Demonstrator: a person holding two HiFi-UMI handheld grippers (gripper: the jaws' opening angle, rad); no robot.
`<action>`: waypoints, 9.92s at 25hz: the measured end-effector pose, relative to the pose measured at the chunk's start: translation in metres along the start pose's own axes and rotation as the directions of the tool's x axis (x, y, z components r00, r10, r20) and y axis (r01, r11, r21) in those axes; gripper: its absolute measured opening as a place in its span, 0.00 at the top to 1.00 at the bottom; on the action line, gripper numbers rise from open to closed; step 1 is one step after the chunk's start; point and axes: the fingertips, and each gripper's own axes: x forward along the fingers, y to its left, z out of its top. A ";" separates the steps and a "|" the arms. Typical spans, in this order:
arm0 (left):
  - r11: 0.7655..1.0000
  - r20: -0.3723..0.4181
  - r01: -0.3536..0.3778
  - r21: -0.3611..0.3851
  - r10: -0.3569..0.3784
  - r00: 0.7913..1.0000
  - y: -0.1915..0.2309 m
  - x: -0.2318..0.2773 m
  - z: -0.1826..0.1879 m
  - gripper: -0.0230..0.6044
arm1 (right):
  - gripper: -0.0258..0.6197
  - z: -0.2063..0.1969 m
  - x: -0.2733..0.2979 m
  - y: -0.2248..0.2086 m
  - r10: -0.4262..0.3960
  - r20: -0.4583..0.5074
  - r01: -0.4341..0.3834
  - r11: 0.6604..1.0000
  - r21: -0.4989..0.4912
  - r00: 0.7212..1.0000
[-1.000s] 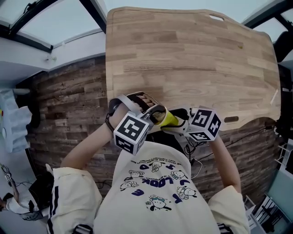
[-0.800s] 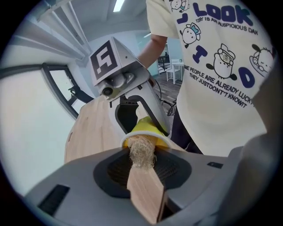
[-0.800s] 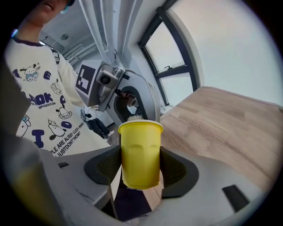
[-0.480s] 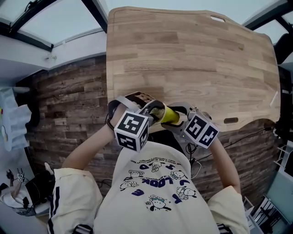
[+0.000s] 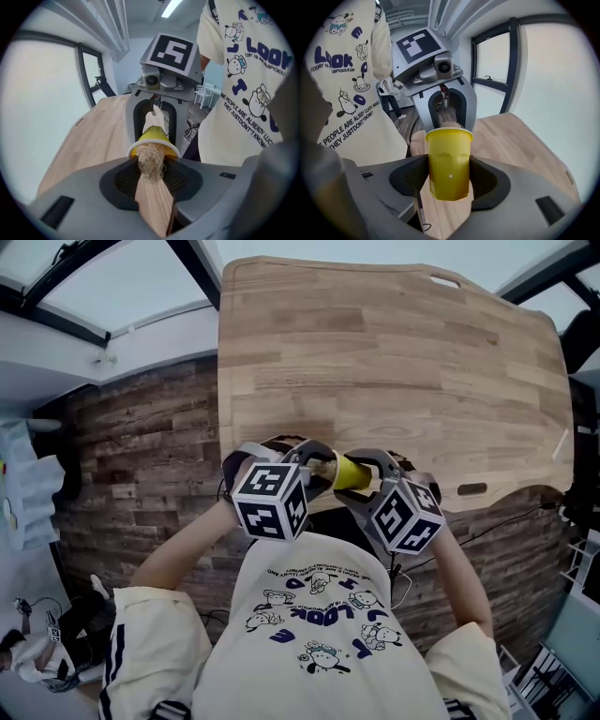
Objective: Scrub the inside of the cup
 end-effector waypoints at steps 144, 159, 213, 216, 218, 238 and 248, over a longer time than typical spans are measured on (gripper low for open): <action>0.996 0.036 0.033 -0.085 -0.030 0.999 -0.009 -0.005 0.006 0.76 | 0.56 -0.002 -0.017 -0.001 -0.167 0.042 0.171 0.977 -0.131 0.985; 0.984 0.048 -0.001 -0.179 0.010 0.999 0.006 -0.013 -0.007 0.76 | 0.56 -0.026 -0.033 -0.012 -0.233 0.042 0.235 0.971 -0.033 0.972; 0.617 0.183 -0.256 -0.744 0.556 0.811 0.074 -0.041 -0.027 0.76 | 0.56 -0.011 -0.105 -0.084 -0.831 0.268 0.385 0.481 0.788 0.488; 0.604 0.172 -0.261 -0.753 0.563 0.809 0.075 -0.042 -0.031 0.76 | 0.56 -0.013 -0.105 -0.083 -0.830 0.267 0.367 0.474 0.800 0.491; 0.597 0.167 -0.263 -0.758 0.567 0.807 0.074 -0.042 -0.032 0.76 | 0.56 -0.015 -0.106 -0.082 -0.831 0.261 0.370 0.470 0.802 0.491; 0.573 0.168 -0.264 -0.776 0.592 0.789 0.079 -0.047 -0.032 0.76 | 0.57 -0.023 -0.106 -0.090 -0.829 0.228 0.375 0.454 0.808 0.511; 0.573 0.176 -0.260 -0.777 0.594 0.785 0.079 -0.048 -0.031 0.76 | 0.57 -0.020 -0.105 -0.091 -0.827 0.235 0.376 0.461 0.804 0.511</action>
